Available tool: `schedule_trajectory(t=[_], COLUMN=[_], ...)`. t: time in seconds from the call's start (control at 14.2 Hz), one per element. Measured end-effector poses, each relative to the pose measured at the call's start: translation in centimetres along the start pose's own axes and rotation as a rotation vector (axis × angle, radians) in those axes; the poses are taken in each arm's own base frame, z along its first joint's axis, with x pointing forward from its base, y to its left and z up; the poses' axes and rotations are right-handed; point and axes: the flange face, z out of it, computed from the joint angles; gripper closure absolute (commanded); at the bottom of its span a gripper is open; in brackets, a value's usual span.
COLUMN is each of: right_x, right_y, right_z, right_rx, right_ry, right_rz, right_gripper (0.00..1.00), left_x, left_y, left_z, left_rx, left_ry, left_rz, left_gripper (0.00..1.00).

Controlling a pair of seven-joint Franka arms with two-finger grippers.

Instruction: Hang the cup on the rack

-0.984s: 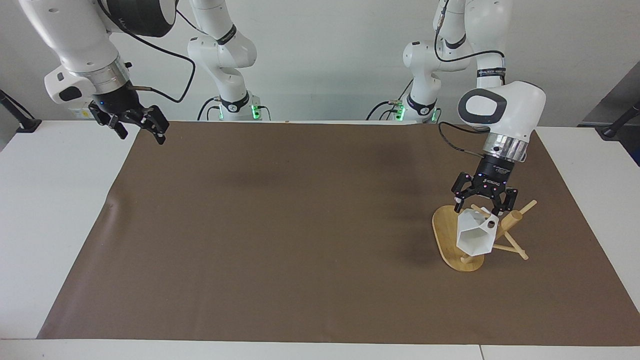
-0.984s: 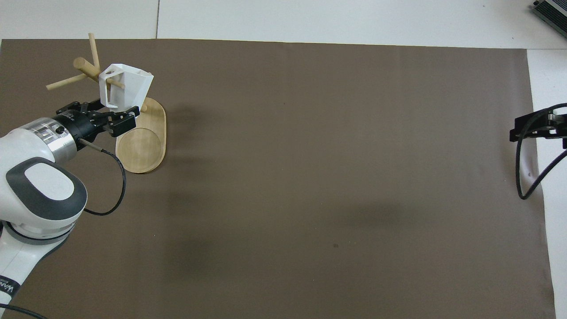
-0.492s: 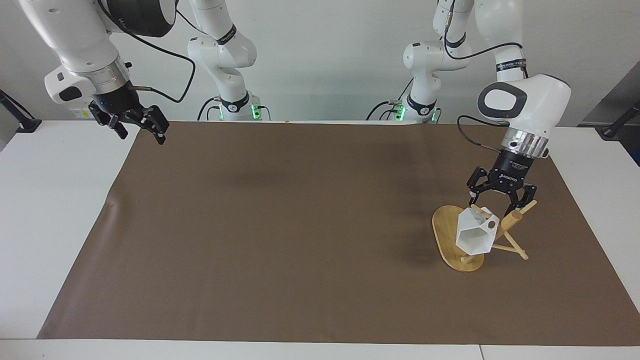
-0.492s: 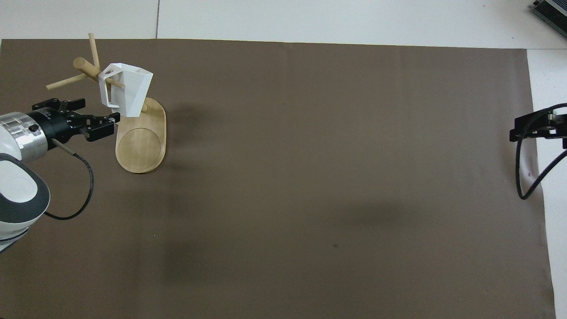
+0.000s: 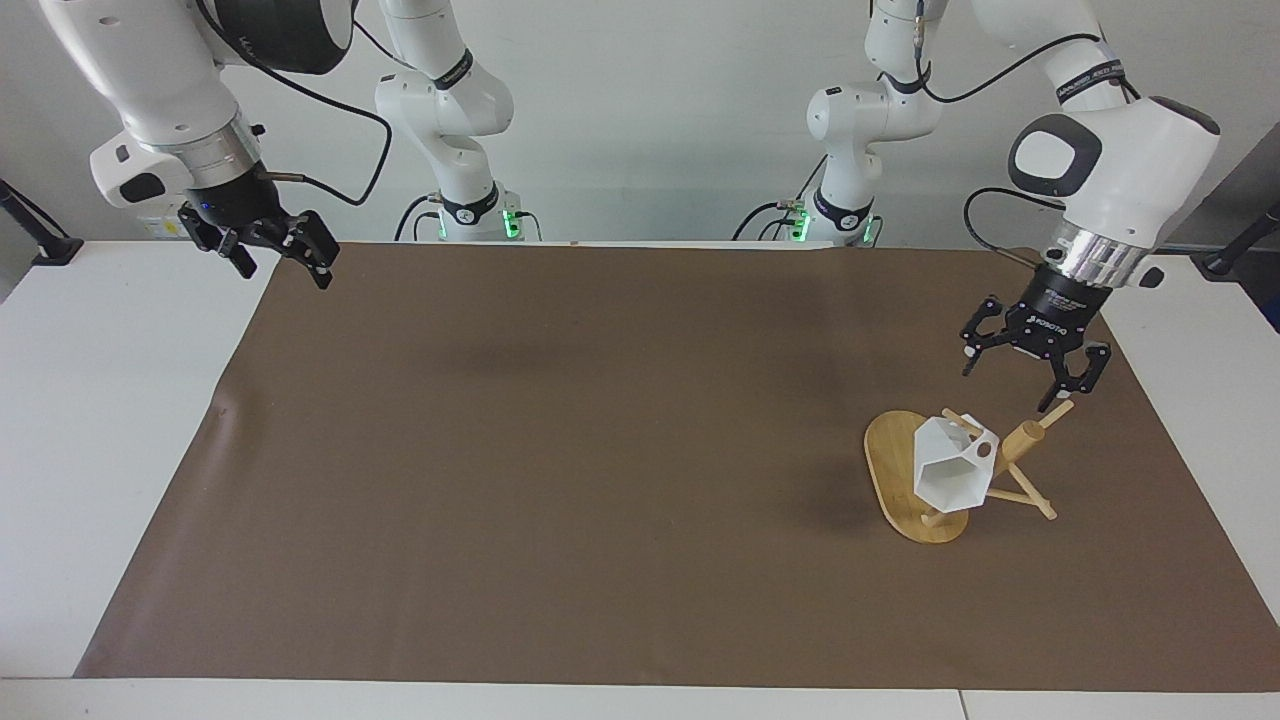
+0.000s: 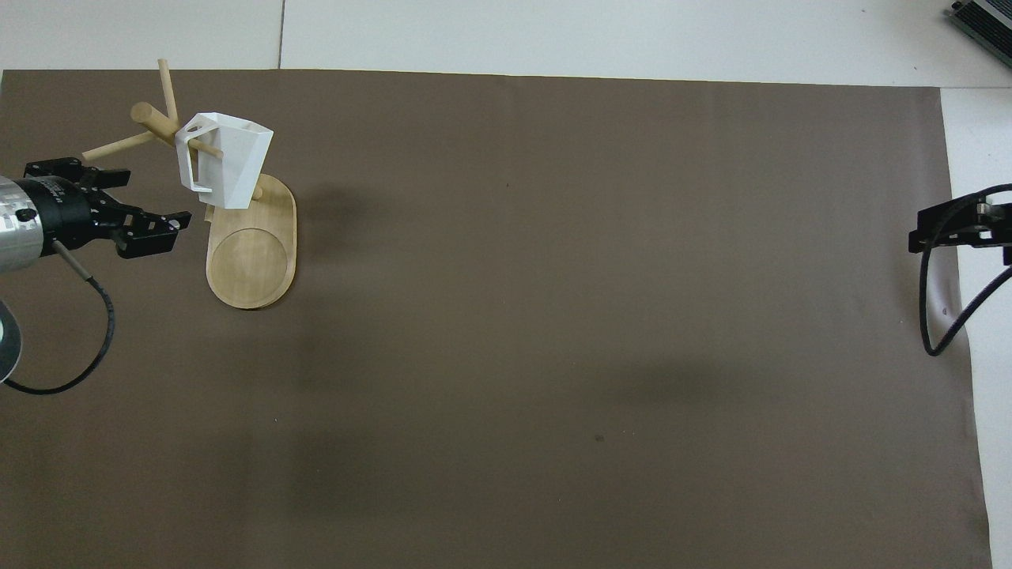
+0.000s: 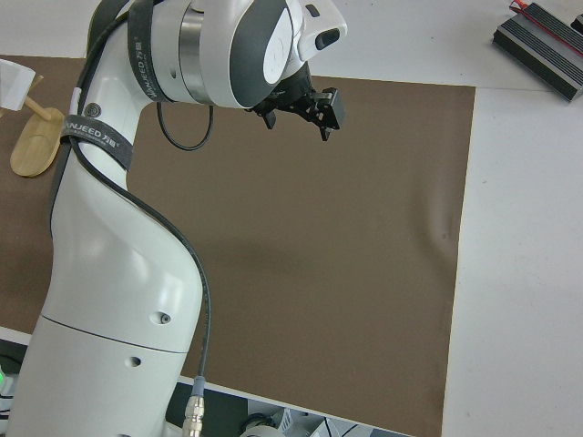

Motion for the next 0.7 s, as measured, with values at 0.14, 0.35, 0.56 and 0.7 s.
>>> schedule_trajectory(t=[0.14, 0.35, 0.56, 0.7], right_x=[0.0, 0.0, 0.0, 0.0], right_y=[0.0, 0.0, 0.0, 0.0], right_z=[0.0, 0.0, 0.0, 0.0], right_rx=[0.000, 0.000, 0.000, 0.000], right_ry=[0.000, 0.000, 0.000, 0.000], right_rz=[0.000, 0.000, 0.000, 0.000], right_gripper=[0.00, 0.00, 0.00, 0.00], left_x=[-0.7, -1.3, -1.8, -2.2], left_y=[0.0, 0.1, 0.4, 0.4], left_z=[-1.5, -3.7, -5.5, -6.4], left_rx=[0.021, 0.066, 0.089, 0.092], left_ry=[0.050, 0.078, 0.086, 0.101], left_rz=[0.132, 0.341, 0.589, 0.790], left_gripper=[0.00, 0.00, 0.00, 0.00])
